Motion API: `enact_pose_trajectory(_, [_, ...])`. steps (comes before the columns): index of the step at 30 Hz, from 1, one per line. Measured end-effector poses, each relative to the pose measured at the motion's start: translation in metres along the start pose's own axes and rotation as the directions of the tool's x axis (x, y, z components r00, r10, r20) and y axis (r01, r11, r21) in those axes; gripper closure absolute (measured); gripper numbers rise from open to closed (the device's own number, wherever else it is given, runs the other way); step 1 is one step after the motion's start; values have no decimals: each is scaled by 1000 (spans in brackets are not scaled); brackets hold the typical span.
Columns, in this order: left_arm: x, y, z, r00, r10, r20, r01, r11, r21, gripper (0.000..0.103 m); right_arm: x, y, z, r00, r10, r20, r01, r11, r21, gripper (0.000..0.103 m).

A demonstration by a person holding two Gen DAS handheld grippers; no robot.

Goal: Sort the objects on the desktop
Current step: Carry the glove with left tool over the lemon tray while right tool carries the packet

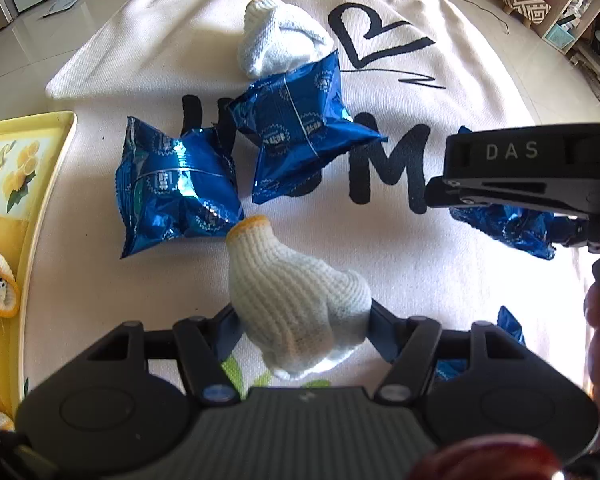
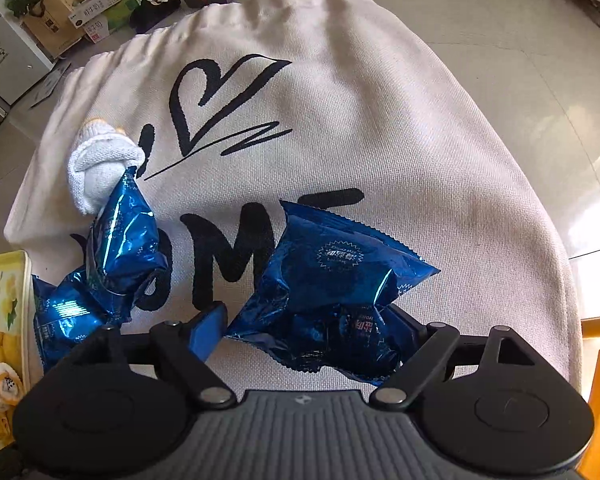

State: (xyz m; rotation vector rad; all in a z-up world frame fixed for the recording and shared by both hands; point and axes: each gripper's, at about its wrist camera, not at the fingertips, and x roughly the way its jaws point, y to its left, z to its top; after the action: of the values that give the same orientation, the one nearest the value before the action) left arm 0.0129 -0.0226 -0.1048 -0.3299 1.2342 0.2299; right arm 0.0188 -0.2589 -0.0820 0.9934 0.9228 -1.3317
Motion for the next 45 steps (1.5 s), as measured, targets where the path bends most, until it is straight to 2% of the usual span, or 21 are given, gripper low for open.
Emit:
enact_pose_trajectory(3, [-6, 0, 4, 998, -56, -6, 56, 998, -42, 40, 2, 0, 6, 999, 43, -1, -43, 999, 28, 19])
enact_pose_trajectory(4, [5, 4, 16, 998, -63, -5, 63, 997, -52, 39, 0, -1, 5, 999, 53, -2, -53, 998, 36, 19])
enact_pose_trajectory(6, [1, 5, 29, 998, -62, 4, 62, 996, -60, 40, 3, -2, 7, 998, 69, -2, -69, 996, 52, 19])
enact_pose_trajectory(7, [8, -8, 46, 998, -62, 7, 63, 996, -62, 40, 4, 0, 8, 997, 73, -2, -73, 996, 56, 19])
enact_pose_trajectory(11, [13, 5, 60, 996, -85, 15, 86, 992, -87, 40, 0, -1, 9, 996, 90, 11, -91, 994, 63, 19])
enact_pose_trajectory(16, [-1, 8, 62, 994, -93, 56, 98, 991, -93, 40, -8, -2, 10, 991, 131, 31, -133, 988, 74, 19])
enact_pose_trajectory(26, [-40, 29, 69, 988, -105, 116, 122, 982, -145, 40, -32, 1, 6, 988, 130, 86, -136, 989, 66, 19])
enact_pose_trajectory(35, [-79, 64, 85, 974, -70, 215, 116, 971, -209, 40, -50, 34, -13, 985, 131, 115, -131, 991, -7, 19])
enact_pose_trajectory(45, [-93, 96, 89, 967, -51, 248, 120, 954, -273, 40, -56, 64, -35, 982, 159, 102, -154, 987, -50, 19])
